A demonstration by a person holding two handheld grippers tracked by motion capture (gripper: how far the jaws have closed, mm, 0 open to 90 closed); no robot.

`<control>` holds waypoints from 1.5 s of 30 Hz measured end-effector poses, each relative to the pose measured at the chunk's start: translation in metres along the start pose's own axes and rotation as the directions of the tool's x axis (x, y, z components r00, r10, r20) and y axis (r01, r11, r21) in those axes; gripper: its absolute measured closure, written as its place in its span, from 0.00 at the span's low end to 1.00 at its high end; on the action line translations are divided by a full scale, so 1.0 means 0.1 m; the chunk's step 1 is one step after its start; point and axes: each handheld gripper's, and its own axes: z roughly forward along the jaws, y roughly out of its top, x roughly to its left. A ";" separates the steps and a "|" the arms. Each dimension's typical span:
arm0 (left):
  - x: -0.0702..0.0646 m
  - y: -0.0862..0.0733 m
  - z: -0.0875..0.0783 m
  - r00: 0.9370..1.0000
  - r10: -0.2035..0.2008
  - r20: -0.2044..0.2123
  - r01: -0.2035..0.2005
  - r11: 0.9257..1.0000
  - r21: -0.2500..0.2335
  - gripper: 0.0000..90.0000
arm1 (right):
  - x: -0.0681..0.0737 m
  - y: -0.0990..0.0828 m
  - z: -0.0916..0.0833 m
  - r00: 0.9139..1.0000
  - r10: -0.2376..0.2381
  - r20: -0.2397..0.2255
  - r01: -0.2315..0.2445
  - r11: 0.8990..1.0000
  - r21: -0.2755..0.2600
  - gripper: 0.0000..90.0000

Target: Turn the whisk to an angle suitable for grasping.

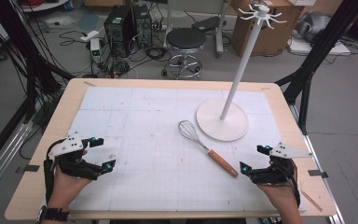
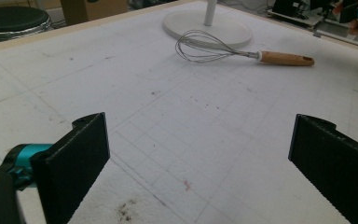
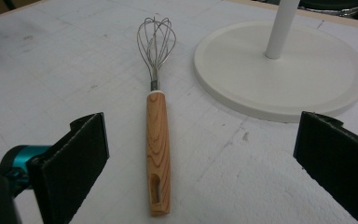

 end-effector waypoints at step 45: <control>0.00 0.02 -0.01 0.999 0.001 0.033 -0.001 1.000 -0.020 0.06 | 0.36 0.36 0.88 0.979 -0.203 0.012 0.181 0.900 0.396 0.37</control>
